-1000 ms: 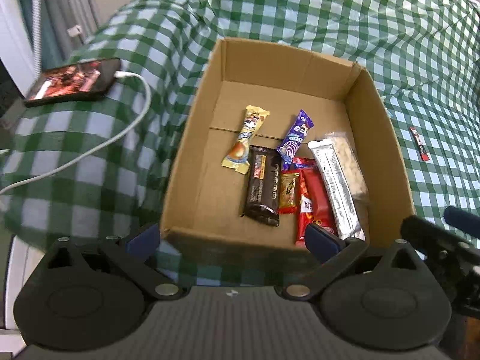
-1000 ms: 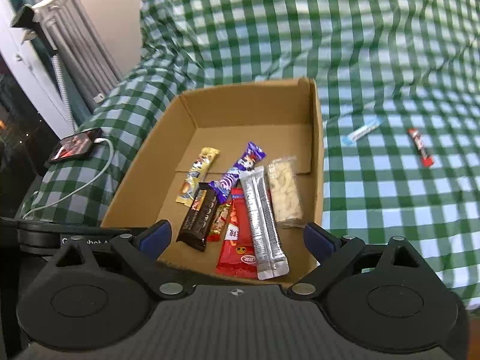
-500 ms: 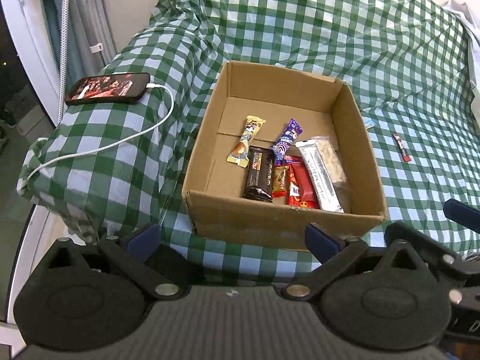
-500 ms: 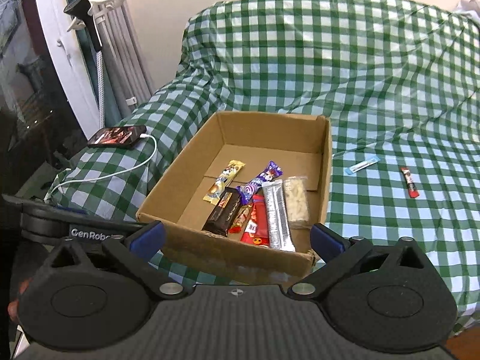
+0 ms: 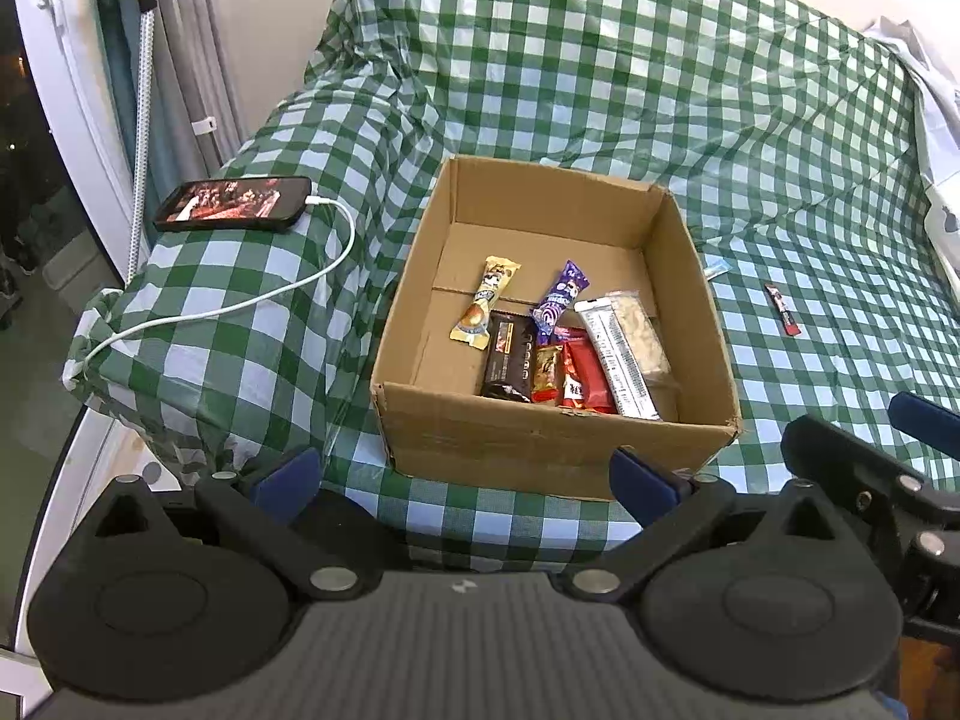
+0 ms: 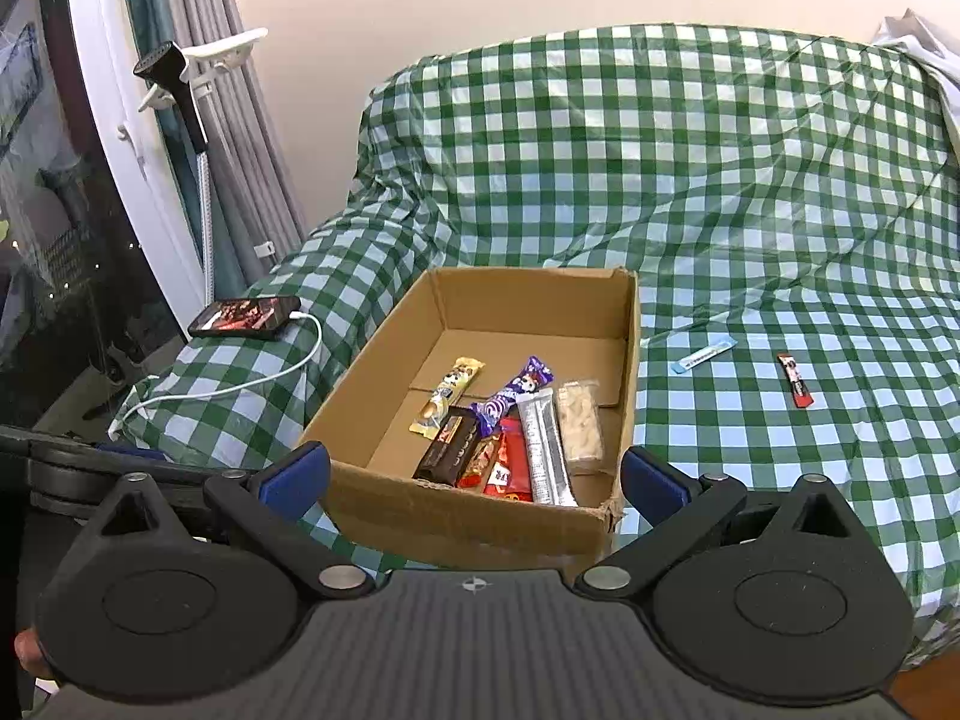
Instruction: Organize snacks
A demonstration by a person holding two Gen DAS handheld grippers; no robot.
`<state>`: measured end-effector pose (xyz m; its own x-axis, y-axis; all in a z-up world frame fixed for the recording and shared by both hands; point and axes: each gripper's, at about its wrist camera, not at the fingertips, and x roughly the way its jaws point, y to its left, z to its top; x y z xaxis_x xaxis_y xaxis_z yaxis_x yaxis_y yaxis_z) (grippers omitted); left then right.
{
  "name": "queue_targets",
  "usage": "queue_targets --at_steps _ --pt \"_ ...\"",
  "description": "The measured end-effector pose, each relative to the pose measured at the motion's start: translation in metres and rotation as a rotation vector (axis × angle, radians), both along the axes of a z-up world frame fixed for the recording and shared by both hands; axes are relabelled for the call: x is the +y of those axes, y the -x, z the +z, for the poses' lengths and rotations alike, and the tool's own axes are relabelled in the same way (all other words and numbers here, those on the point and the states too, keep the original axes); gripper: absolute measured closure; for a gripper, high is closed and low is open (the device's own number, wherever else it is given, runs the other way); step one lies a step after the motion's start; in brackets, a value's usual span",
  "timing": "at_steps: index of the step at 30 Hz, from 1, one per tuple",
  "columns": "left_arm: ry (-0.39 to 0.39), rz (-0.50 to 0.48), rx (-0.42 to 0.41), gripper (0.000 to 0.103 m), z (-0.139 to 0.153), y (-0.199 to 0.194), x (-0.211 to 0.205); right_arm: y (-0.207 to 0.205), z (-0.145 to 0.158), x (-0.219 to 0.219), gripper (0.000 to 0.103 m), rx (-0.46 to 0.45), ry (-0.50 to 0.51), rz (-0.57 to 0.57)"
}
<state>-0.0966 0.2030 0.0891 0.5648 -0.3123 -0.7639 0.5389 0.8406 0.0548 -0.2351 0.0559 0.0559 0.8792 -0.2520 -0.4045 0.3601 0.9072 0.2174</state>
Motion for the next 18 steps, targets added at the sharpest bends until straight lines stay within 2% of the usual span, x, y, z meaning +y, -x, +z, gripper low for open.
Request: queue_targets --at_steps 18 --pt "0.021 -0.002 -0.032 0.000 0.012 0.013 0.006 0.018 0.006 0.011 0.001 -0.043 0.023 -0.012"
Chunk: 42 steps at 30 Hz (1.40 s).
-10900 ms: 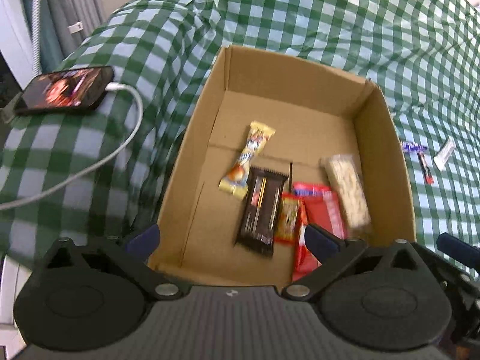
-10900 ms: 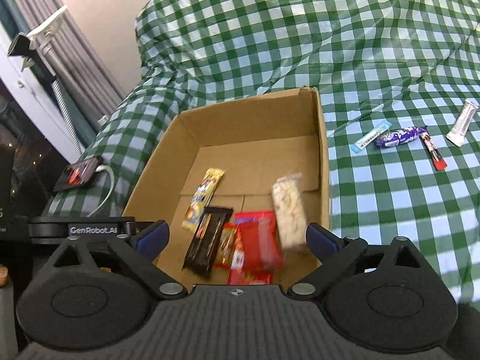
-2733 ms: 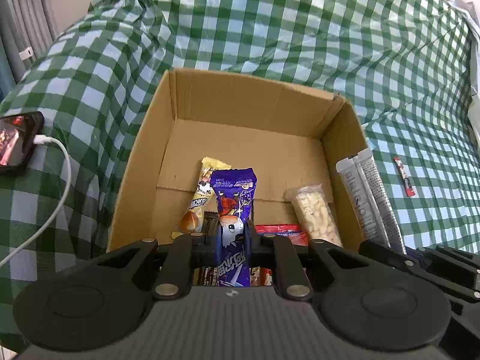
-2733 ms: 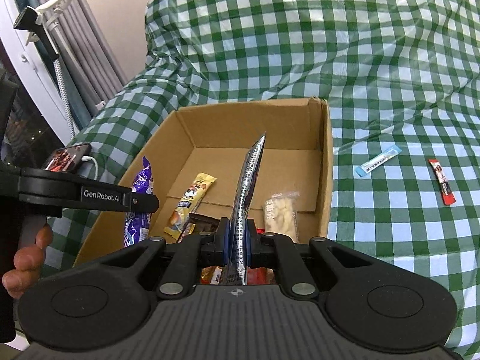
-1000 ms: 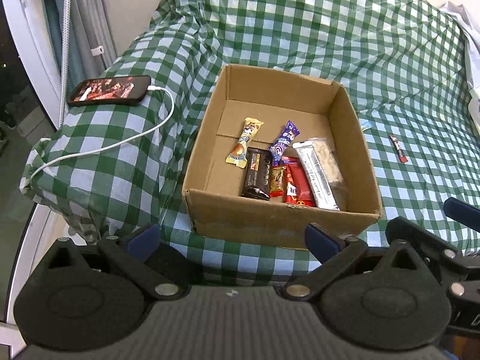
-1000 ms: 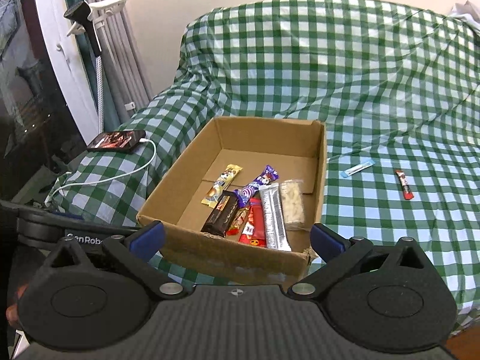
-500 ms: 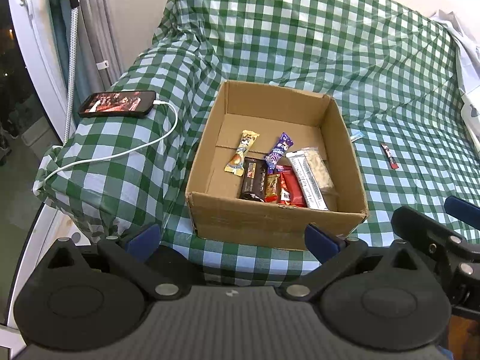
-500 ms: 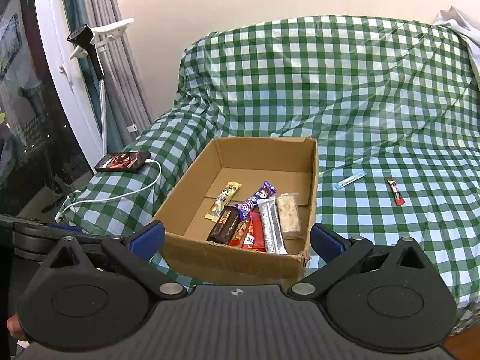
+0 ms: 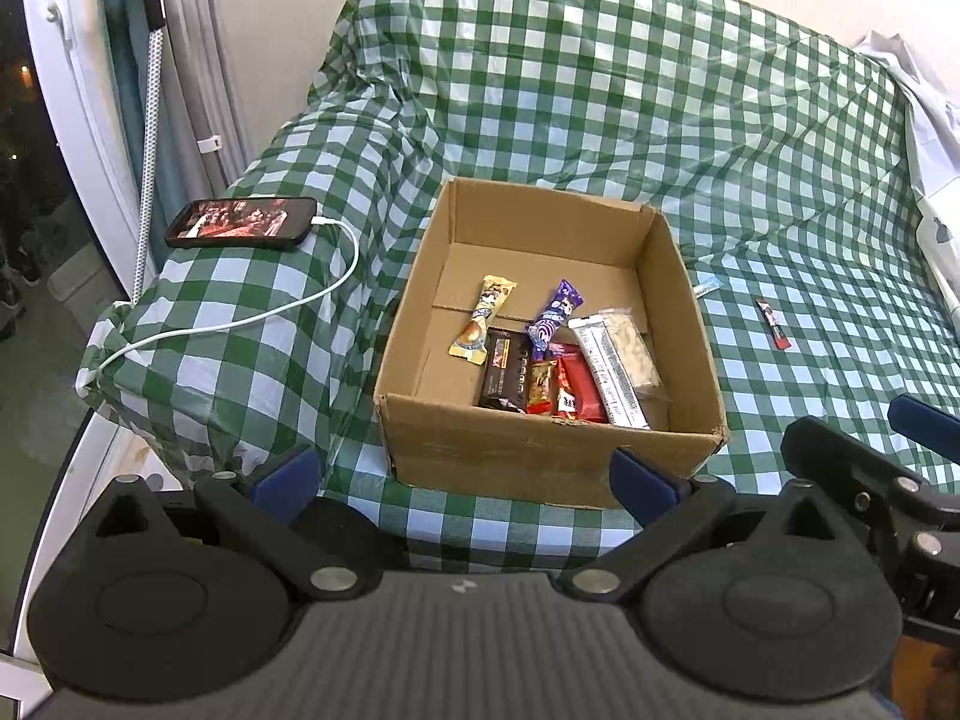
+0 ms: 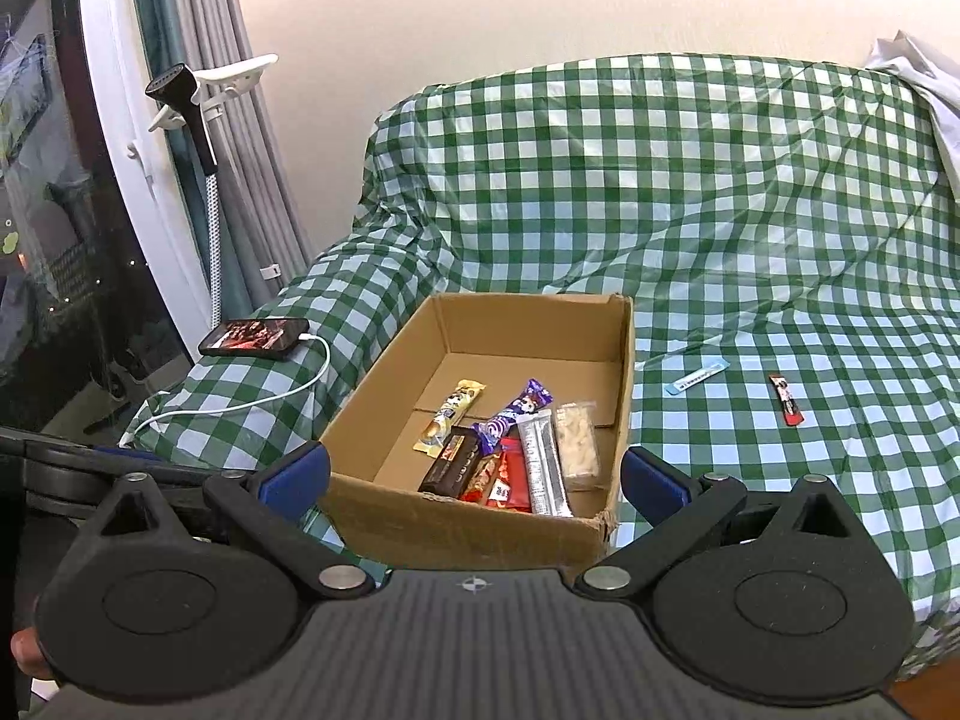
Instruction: Organize snacks
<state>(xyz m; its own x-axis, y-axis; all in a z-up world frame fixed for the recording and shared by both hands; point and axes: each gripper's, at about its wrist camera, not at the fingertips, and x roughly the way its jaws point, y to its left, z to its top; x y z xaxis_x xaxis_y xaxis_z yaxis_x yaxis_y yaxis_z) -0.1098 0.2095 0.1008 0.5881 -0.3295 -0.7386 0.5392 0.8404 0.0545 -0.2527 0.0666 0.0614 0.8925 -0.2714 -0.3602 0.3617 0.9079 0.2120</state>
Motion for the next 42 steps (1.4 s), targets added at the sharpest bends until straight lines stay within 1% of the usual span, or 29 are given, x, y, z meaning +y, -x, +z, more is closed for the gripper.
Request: queue_targets --at_steps 7,18,26,30,35,40,41,42 --pt "-0.010 -0.003 0.015 0.000 -0.004 -0.003 -0.003 -0.002 -0.002 -0.003 0.001 0.010 -0.010 0.000" --pt "-0.052 -0.016 0.043 0.000 -0.016 -0.015 -0.018 -0.009 -0.011 -0.018 0.001 0.036 -0.055 -0.005" --pt "-0.105 -0.037 0.065 0.000 -0.027 -0.021 -0.045 -0.014 -0.021 -0.043 0.001 0.046 -0.108 -0.024" --pt "-0.127 -0.069 0.072 0.000 -0.028 -0.025 -0.070 -0.013 -0.025 -0.064 0.001 0.039 -0.129 -0.060" --pt "-0.143 -0.128 0.072 0.000 -0.025 -0.032 -0.118 -0.002 -0.030 -0.103 0.001 0.017 -0.146 -0.163" --pt "-0.169 -0.214 0.054 0.000 -0.029 -0.040 -0.184 0.010 -0.041 -0.156 0.001 0.011 -0.169 -0.285" --pt "-0.150 -0.239 0.037 0.000 -0.031 -0.042 -0.198 0.011 -0.045 -0.168 0.001 0.013 -0.168 -0.308" --pt "-0.153 -0.260 0.047 0.000 -0.033 -0.046 -0.215 0.012 -0.049 -0.179 0.001 0.018 -0.166 -0.327"
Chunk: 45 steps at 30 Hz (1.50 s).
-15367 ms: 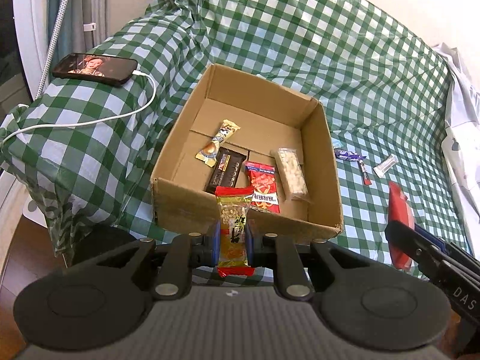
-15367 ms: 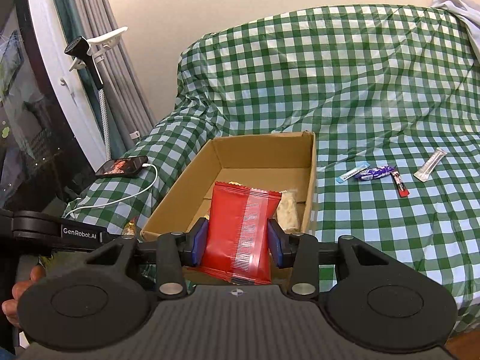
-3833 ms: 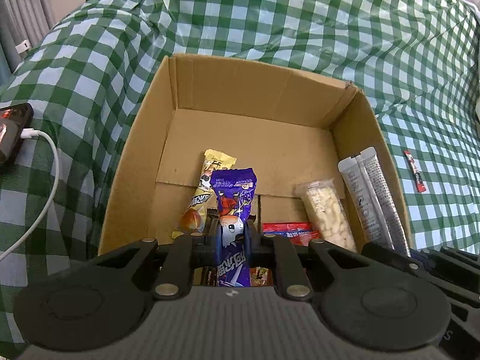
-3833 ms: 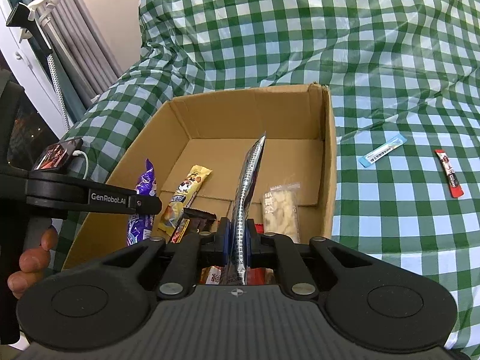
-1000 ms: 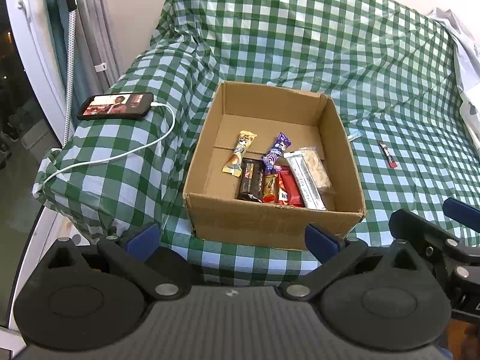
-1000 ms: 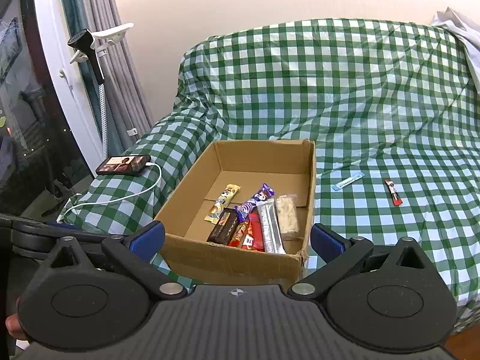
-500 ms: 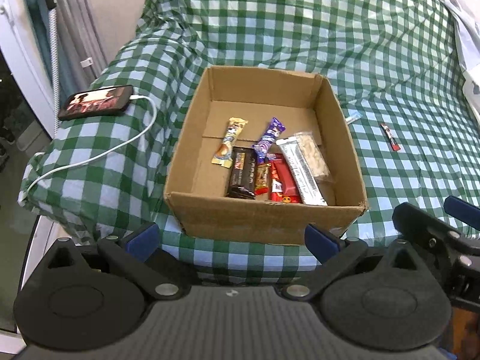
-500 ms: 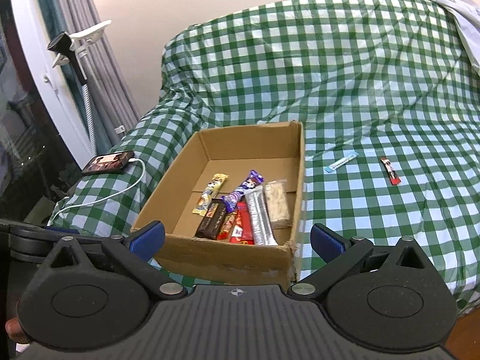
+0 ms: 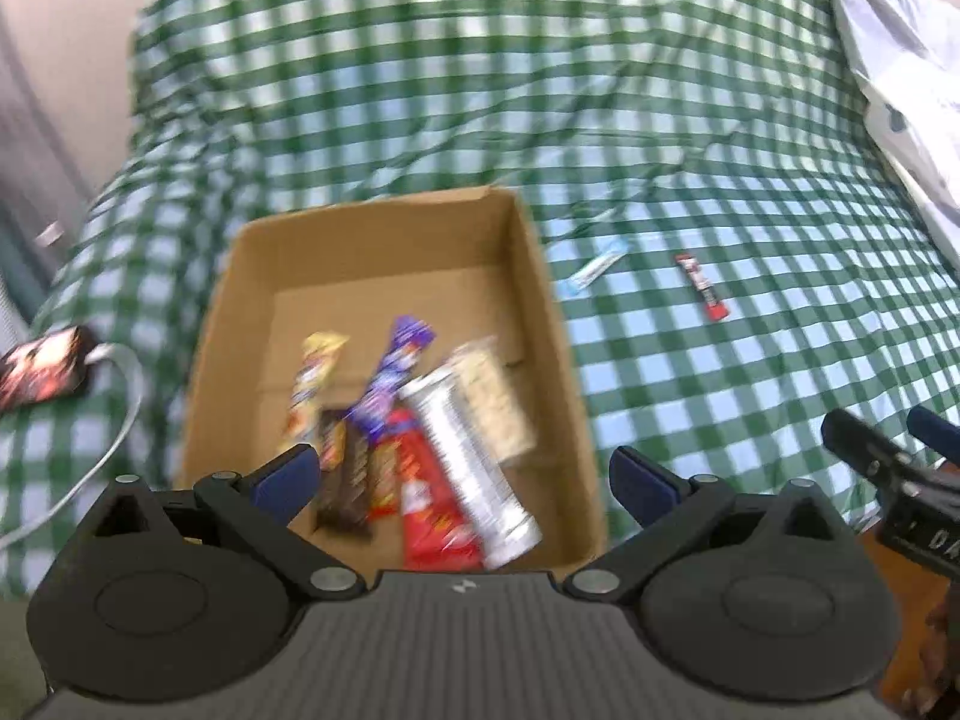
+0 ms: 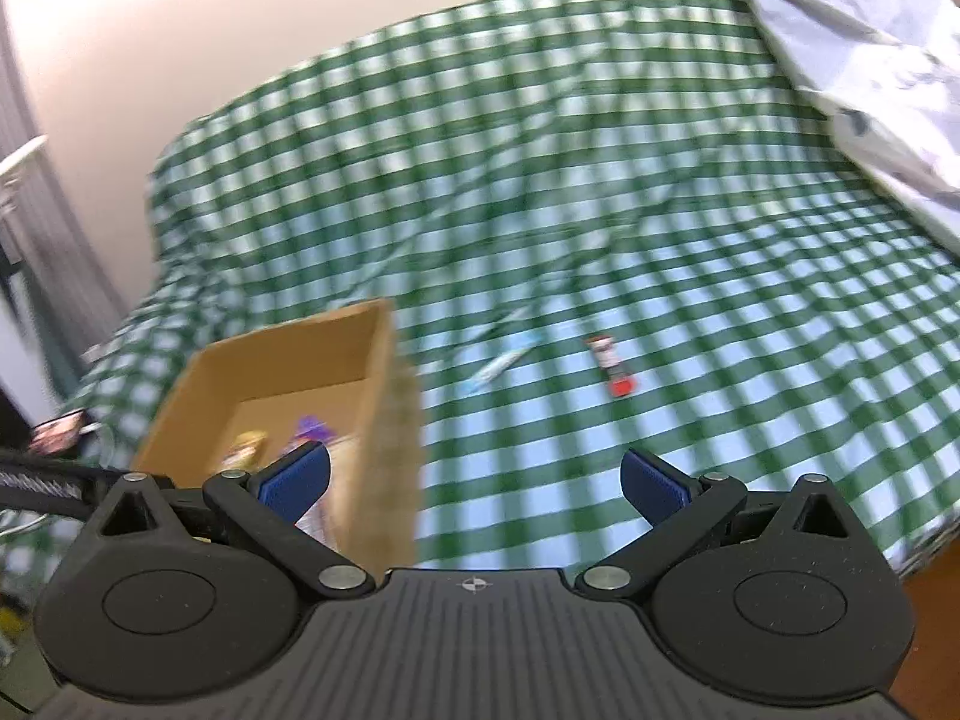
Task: Organize snacks
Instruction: 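Move both tools from the box toward the blue and red stick packets, then grasp the red Nescafé stick with the right tool while the left tool grasps the blue stick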
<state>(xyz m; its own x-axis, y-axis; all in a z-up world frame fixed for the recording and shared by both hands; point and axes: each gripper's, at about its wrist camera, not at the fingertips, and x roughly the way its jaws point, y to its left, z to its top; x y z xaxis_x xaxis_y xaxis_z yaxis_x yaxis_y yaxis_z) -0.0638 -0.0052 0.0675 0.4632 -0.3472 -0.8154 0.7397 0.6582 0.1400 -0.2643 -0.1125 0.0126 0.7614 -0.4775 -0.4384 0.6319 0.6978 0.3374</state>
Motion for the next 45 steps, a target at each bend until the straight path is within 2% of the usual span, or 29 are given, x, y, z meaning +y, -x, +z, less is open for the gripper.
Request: queue_targets --at_steps 4,8,11,17,20,23,25,26,28,30,31,33,34,35,36,37,38,39,40,43,45 --pt "-0.034 -0.068 0.018 0.000 -0.013 -0.015 -0.070 -0.006 -0.017 -0.047 0.001 0.030 -0.003 -0.052" --pt "-0.087 -0.173 -0.010 0.000 -0.037 -0.027 -0.151 -0.021 -0.038 -0.097 0.001 0.080 0.004 -0.091" --pt "-0.136 -0.253 -0.013 0.000 -0.065 -0.043 -0.209 -0.037 -0.058 -0.134 0.001 0.108 -0.003 -0.086" --pt "-0.234 -0.295 0.000 0.000 -0.137 -0.093 -0.294 -0.087 -0.105 -0.200 0.001 0.155 -0.004 -0.011" --pt "-0.303 -0.263 0.046 0.000 -0.177 -0.120 -0.316 -0.119 -0.127 -0.232 0.001 0.178 0.009 0.024" --pt "-0.336 -0.276 0.030 0.000 -0.206 -0.133 -0.328 -0.153 -0.147 -0.257 0.001 0.217 0.037 0.054" --pt "-0.371 -0.275 0.076 0.000 -0.226 -0.144 -0.335 -0.175 -0.160 -0.271 0.000 0.243 0.062 0.090" --pt "-0.361 -0.265 0.103 0.000 -0.230 -0.149 -0.336 -0.183 -0.166 -0.275 0.000 0.261 0.081 0.100" --pt "-0.319 -0.218 0.188 0.000 -0.230 -0.165 -0.338 -0.191 -0.175 -0.274 0.000 0.250 0.199 0.117" --pt "-0.297 -0.153 0.280 0.000 -0.235 -0.181 -0.334 -0.190 -0.179 -0.276 0.000 0.218 0.202 0.123" --pt "-0.283 -0.133 0.301 0.000 -0.235 -0.186 -0.333 -0.190 -0.179 -0.277 0.000 0.212 0.199 0.124" --pt "-0.282 -0.131 0.290 0.000 -0.234 -0.186 -0.331 -0.191 -0.180 -0.277 0.000 0.211 0.207 0.122" --pt "-0.284 -0.138 0.278 0.004 -0.233 -0.185 -0.330 -0.192 -0.179 -0.276 0.001 0.214 0.211 0.121" --pt "-0.274 -0.149 0.272 0.017 -0.230 -0.181 -0.327 -0.193 -0.179 -0.275 0.001 0.219 0.214 0.120" --pt "-0.257 -0.159 0.278 0.028 -0.224 -0.177 -0.324 -0.194 -0.178 -0.274 0.011 0.225 0.216 0.121" --pt "-0.247 -0.166 0.273 0.061 -0.218 -0.175 -0.321 -0.187 -0.177 -0.269 0.021 0.217 0.217 0.128" --pt "-0.248 -0.174 0.278 0.089 -0.214 -0.173 -0.318 -0.185 -0.175 -0.263 0.049 0.205 0.215 0.140" --pt "-0.249 -0.170 0.305 0.088 -0.212 -0.174 -0.315 -0.184 -0.173 -0.259 0.077 0.206 0.217 0.140" --pt "-0.244 -0.141 0.321 0.088 -0.210 -0.173 -0.311 -0.181 -0.169 -0.257 0.086 0.212 0.209 0.147" --pt "-0.227 -0.123 0.318 0.088 -0.196 -0.165 -0.292 -0.177 -0.164 -0.256 0.090 0.213 0.161 0.138" --pt "-0.203 -0.128 0.326 0.088 -0.178 -0.152 -0.278 -0.166 -0.156 -0.256 0.090 0.182 0.106 0.113"
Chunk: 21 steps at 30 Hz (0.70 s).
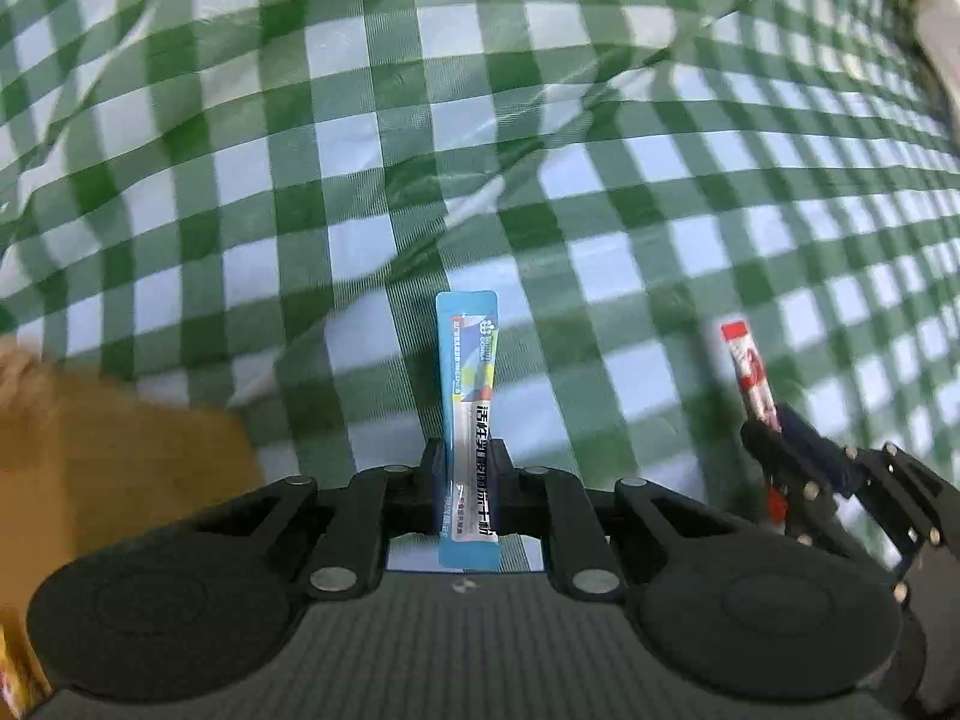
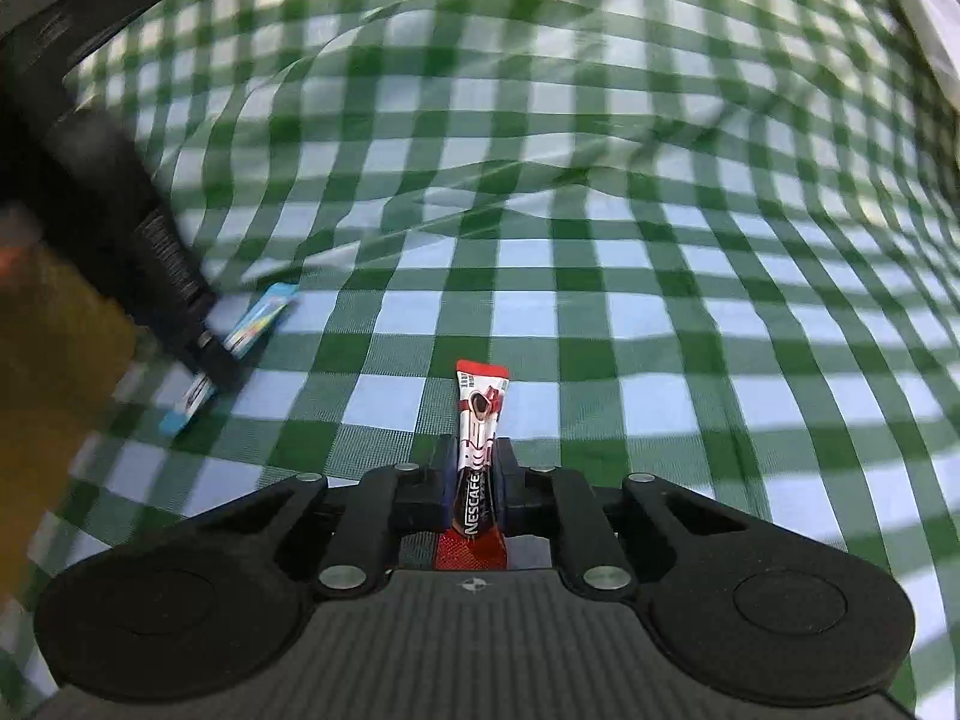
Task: Organize snacks
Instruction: 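Grasp the red Nescafé stick with the right tool while the left tool grasps the blue stick, then carry both stick packets back over the cardboard box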
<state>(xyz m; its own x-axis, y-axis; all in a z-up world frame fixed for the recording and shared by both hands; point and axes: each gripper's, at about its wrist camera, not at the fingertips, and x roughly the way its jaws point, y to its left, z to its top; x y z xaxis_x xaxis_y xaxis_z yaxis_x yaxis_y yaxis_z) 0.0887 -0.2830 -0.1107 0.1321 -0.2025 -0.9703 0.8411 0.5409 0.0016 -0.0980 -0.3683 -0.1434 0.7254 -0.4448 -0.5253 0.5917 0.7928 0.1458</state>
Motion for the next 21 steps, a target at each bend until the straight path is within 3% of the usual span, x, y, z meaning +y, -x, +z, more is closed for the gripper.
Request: queue_targets --at_steps 10,15,21 --pt "0.170 -0.064 -0.079 0.088 0.103 0.113 0.104 0.097 0.067 0.084 0.090 -0.162 -0.062 -0.099" --pt "0.168 -0.020 -0.100 0.088 0.129 0.152 0.175 0.144 0.092 0.143 0.090 -0.196 -0.096 -0.097" --pt "0.132 0.060 -0.161 0.088 0.149 0.173 0.273 0.182 0.115 0.221 0.090 -0.208 -0.118 -0.006"
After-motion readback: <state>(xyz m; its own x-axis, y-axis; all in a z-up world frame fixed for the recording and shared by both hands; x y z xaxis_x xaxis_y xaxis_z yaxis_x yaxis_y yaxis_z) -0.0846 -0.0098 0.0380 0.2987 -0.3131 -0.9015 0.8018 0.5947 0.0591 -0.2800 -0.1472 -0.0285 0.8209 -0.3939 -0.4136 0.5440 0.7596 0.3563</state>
